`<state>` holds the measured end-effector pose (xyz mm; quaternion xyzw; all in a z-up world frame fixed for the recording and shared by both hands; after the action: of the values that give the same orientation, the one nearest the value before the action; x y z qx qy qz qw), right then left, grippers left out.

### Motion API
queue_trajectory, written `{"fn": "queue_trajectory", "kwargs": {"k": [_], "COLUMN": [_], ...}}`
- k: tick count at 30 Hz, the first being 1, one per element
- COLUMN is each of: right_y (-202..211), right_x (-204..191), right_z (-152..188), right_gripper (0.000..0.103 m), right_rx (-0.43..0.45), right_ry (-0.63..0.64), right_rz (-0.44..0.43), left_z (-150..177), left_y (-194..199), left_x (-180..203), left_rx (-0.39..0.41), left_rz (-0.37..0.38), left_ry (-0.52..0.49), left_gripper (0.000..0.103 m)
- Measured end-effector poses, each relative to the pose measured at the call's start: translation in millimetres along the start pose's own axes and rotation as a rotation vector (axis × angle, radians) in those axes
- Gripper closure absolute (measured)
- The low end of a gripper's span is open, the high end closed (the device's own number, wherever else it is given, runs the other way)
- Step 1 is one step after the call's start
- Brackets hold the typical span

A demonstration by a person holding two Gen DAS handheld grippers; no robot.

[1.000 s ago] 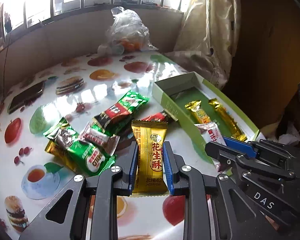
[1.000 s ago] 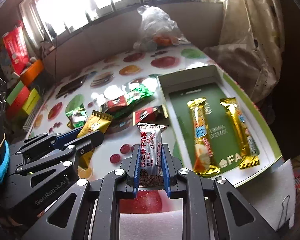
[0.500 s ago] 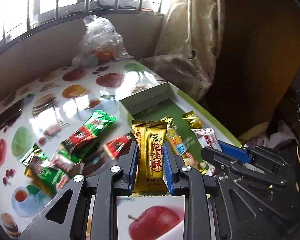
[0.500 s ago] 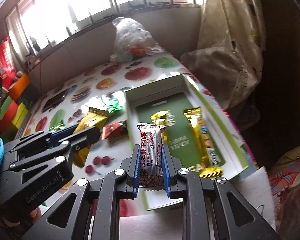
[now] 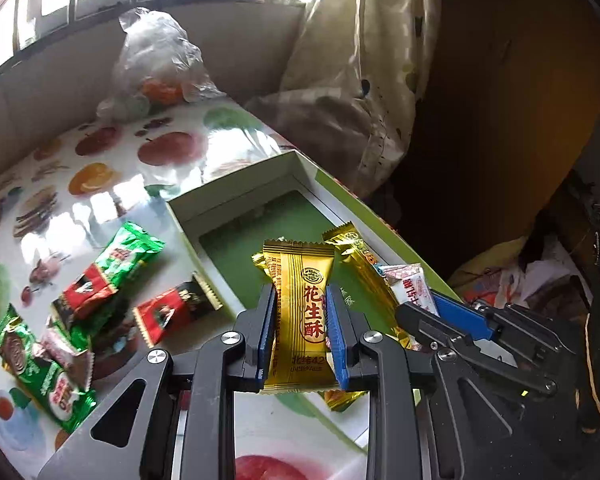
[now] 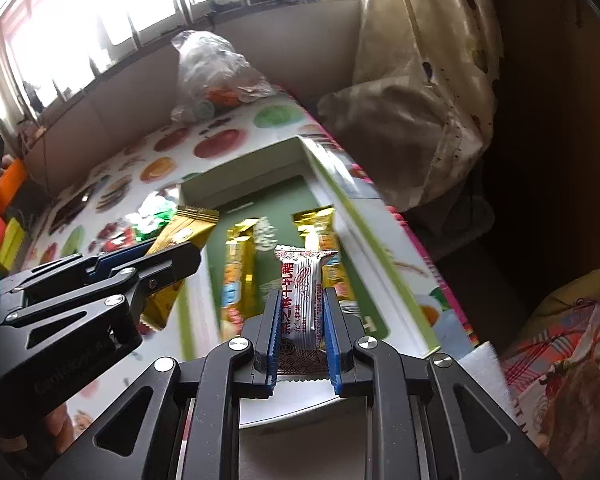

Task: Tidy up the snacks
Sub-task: 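Carry both candies into the green box and open both tools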

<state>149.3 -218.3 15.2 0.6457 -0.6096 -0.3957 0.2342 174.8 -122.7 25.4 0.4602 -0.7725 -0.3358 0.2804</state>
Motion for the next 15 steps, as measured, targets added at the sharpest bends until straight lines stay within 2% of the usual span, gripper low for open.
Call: {"fn": "queue_trajectory", "kwargs": {"k": [3, 15], "right_y": [-6.3, -22.3], "right_x": [7.8, 20.0], "right_z": [-0.8, -1.0], "right_gripper": [0.084, 0.084], "right_rx": [-0.011, -0.026], "right_ry": [-0.011, -0.009], "right_rz": [0.009, 0.027], "left_z": [0.9, 5.0], "left_y": [-9.9, -32.6], "left_x": [1.3, 2.0], "left_rx": [-0.017, -0.058], "left_rz": [0.023, 0.011], "left_ry": [0.018, 0.028], "left_gripper": [0.078, 0.078]}}
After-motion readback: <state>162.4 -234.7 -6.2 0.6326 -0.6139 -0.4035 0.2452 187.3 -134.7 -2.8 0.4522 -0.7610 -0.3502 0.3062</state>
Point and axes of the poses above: each gripper's, at about its wrist camera, not at the fingertips, and y roughly against the way its jaws point, x to its right, z to its underside, the point moved 6 cm from there along -y, roughly the way its jaws point, and after that the axes turned 6 degrees about -y, right-handed, at the moved point
